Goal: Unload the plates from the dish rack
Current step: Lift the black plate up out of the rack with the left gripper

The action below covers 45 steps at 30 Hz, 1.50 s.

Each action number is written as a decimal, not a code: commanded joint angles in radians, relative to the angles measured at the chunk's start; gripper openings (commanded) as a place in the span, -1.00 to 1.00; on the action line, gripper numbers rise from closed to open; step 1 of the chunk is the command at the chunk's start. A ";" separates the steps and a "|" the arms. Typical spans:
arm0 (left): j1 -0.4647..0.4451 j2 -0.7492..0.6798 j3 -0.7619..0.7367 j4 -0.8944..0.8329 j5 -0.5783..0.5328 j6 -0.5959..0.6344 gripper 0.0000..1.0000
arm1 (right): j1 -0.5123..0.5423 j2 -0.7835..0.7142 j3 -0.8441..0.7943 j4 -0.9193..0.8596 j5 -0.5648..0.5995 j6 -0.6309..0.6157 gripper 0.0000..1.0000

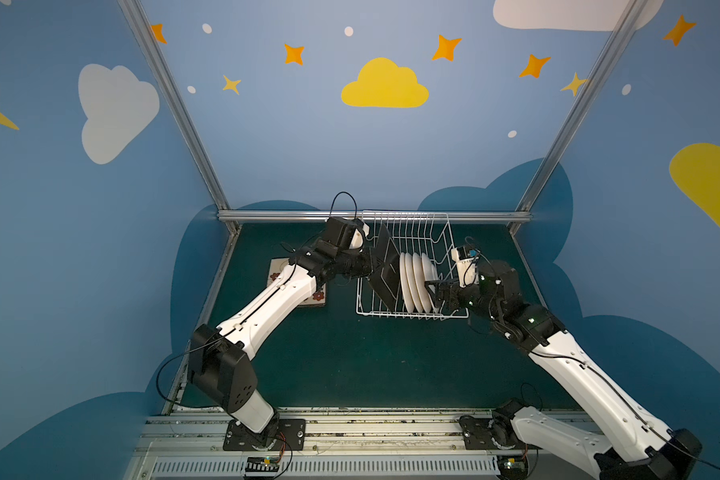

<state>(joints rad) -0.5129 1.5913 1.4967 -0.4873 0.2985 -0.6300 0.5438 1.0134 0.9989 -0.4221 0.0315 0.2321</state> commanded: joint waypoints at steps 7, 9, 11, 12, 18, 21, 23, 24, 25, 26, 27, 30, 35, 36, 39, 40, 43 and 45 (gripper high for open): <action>0.021 -0.080 0.062 0.064 -0.051 0.106 -0.94 | -0.004 0.014 0.038 0.032 -0.015 0.012 0.88; 0.022 -0.084 0.067 0.063 -0.049 0.119 -0.94 | -0.003 0.017 0.038 0.035 -0.016 0.012 0.88; 0.024 -0.085 0.074 0.066 -0.046 0.139 -0.94 | -0.003 0.019 0.038 0.037 -0.016 0.012 0.88; 0.023 -0.085 0.077 0.068 -0.042 0.152 -0.94 | -0.003 0.022 0.039 0.039 -0.016 0.013 0.88; 0.022 -0.096 0.109 0.072 -0.041 0.256 -0.94 | -0.004 0.033 0.051 0.039 -0.019 0.012 0.88; 0.022 -0.103 0.117 0.089 -0.037 0.303 -0.94 | -0.004 0.040 0.062 0.033 -0.023 0.019 0.88; 0.021 -0.109 0.117 0.103 -0.031 0.337 -0.94 | -0.005 0.047 0.071 0.031 -0.031 0.029 0.88; 0.019 -0.112 0.117 0.108 -0.030 0.355 -0.94 | -0.004 0.050 0.075 0.032 -0.036 0.033 0.88; 0.016 -0.116 0.115 0.114 -0.034 0.374 -0.94 | -0.007 0.053 0.079 0.031 -0.040 0.038 0.88; 0.015 -0.120 0.113 0.120 -0.039 0.389 -0.94 | -0.007 0.054 0.082 0.031 -0.043 0.043 0.88; 0.012 -0.125 0.109 0.128 -0.046 0.409 -0.94 | -0.008 0.057 0.087 0.031 -0.046 0.047 0.88; 0.004 -0.151 0.084 0.169 -0.049 0.478 -0.94 | -0.011 0.062 0.099 0.029 -0.056 0.056 0.88; -0.019 -0.200 0.032 0.244 -0.033 0.604 -0.94 | -0.024 0.064 0.113 0.018 -0.053 0.093 0.88; -0.033 -0.210 0.024 0.253 -0.045 0.643 -0.94 | -0.030 0.063 0.116 0.014 -0.051 0.106 0.88; -0.072 -0.236 -0.005 0.282 -0.123 0.761 -0.94 | -0.051 0.062 0.127 0.008 -0.068 0.150 0.88; -0.080 -0.245 -0.018 0.301 -0.138 0.788 -0.94 | -0.058 0.062 0.132 0.005 -0.079 0.163 0.88; -0.095 -0.264 -0.054 0.353 -0.170 0.857 -0.94 | -0.085 0.063 0.147 -0.008 -0.107 0.205 0.88; -0.106 -0.277 -0.078 0.382 -0.188 0.910 -0.94 | -0.107 0.063 0.151 -0.012 -0.129 0.231 0.88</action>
<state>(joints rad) -0.6147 1.3750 1.4105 -0.3439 0.1608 0.1394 0.4580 1.0767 1.1160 -0.4183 -0.0566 0.4042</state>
